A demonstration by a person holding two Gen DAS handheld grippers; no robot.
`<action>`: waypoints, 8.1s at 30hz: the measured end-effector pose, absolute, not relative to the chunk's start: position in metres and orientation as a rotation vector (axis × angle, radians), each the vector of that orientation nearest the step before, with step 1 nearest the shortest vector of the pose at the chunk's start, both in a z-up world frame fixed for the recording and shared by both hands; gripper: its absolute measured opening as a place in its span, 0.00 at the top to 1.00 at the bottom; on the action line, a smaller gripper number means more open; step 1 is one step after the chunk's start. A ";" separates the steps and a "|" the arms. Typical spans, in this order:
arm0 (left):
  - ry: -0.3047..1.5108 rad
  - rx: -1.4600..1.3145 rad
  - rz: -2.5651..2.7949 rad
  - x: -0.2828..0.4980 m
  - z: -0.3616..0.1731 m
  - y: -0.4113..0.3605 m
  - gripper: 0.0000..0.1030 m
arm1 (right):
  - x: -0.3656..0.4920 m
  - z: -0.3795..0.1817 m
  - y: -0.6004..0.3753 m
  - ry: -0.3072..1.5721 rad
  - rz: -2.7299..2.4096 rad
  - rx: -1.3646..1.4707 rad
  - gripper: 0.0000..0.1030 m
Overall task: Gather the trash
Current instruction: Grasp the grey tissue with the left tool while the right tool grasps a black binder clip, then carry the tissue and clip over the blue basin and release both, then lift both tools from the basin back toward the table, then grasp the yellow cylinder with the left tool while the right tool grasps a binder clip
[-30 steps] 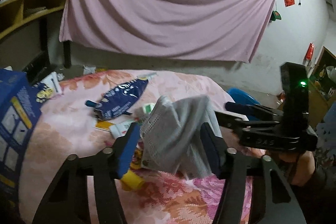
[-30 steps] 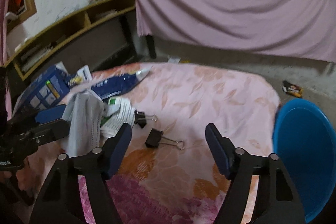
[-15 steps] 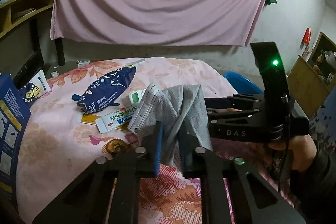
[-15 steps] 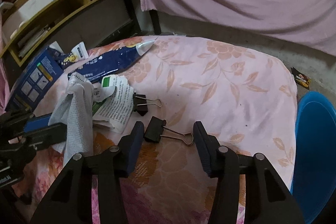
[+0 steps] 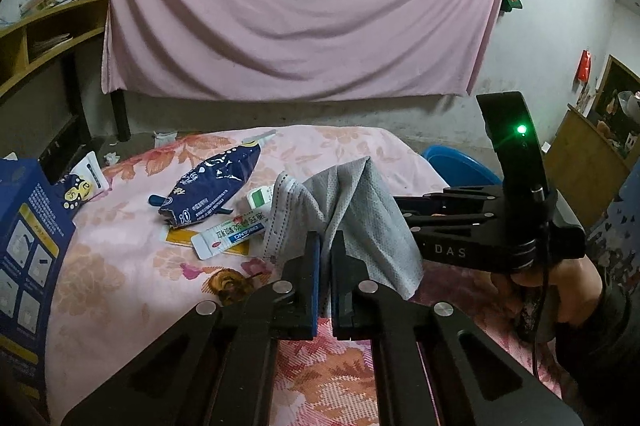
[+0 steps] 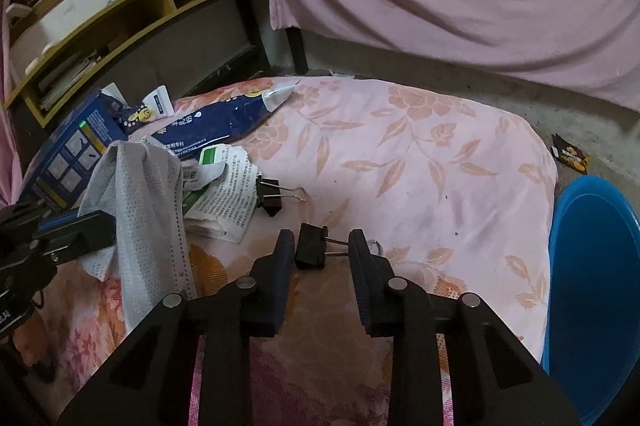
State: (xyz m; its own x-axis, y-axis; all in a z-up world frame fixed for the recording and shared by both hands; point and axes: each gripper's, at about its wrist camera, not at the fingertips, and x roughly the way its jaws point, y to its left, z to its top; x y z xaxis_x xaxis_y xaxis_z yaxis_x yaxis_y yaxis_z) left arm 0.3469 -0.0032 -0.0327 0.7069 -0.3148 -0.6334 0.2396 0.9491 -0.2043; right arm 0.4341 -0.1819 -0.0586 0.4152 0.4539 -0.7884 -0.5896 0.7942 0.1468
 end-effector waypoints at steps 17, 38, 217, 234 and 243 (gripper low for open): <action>0.762 -0.168 -0.263 0.355 -0.040 0.007 0.98 | 0.449 -0.069 -0.179 0.991 0.631 -0.193 0.47; 0.503 -0.088 -0.278 0.335 0.020 -0.039 0.98 | 0.384 0.015 -0.267 0.421 0.588 0.011 0.57; 0.859 -0.210 -0.159 0.353 -0.060 0.032 0.63 | 0.435 -0.046 -0.168 0.806 0.655 -0.151 0.51; 0.943 -0.154 -0.152 0.377 -0.075 0.022 0.65 | 0.464 -0.073 -0.145 0.979 0.730 -0.206 0.72; 0.925 -0.182 -0.112 0.357 -0.070 0.034 0.65 | 0.461 -0.072 -0.144 0.979 0.755 -0.200 0.86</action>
State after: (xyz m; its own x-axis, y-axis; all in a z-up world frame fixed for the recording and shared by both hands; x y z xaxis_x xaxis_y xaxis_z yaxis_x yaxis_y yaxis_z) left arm 0.3566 0.0338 -0.0704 0.5973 -0.1739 -0.7829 0.0178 0.9788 -0.2038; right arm 0.4615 -0.1442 -0.0722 0.3306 0.4870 -0.8084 -0.6588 0.7325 0.1719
